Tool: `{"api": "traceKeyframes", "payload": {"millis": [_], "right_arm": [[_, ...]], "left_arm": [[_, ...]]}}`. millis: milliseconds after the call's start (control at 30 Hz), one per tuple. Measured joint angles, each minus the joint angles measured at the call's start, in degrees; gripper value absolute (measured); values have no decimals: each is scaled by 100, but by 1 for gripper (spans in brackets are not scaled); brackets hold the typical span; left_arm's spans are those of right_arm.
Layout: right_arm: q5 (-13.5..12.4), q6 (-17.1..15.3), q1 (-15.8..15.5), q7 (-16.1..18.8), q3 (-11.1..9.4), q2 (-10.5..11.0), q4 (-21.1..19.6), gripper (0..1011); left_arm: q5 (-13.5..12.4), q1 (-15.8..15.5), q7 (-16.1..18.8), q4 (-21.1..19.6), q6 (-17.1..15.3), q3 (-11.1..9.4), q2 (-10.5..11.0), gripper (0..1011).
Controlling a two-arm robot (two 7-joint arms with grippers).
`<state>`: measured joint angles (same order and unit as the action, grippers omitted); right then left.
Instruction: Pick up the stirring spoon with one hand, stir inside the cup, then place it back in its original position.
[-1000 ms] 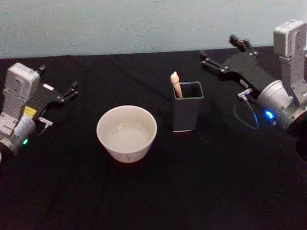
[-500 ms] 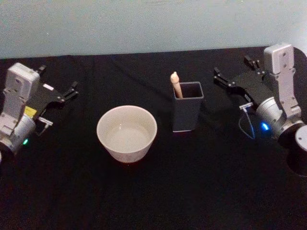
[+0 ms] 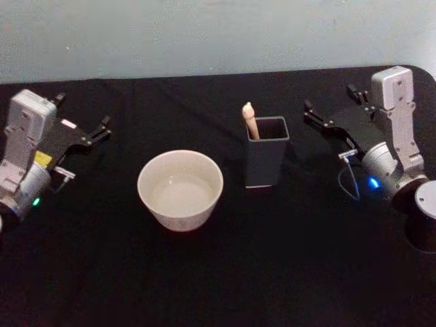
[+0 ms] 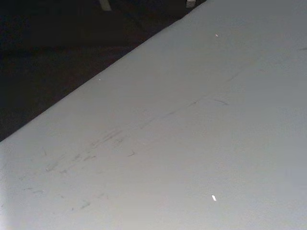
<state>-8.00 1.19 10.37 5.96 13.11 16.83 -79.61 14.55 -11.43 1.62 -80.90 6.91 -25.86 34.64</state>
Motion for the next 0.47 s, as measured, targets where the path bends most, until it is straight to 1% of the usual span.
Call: {"api": "traceKeyframes", "payload": {"millis": [467], "right_arm": [[-11, -1, -7, 4, 9, 12, -27, 1002]], "left_arm": [[0, 0, 0, 0, 0, 0, 0, 1001]]}}
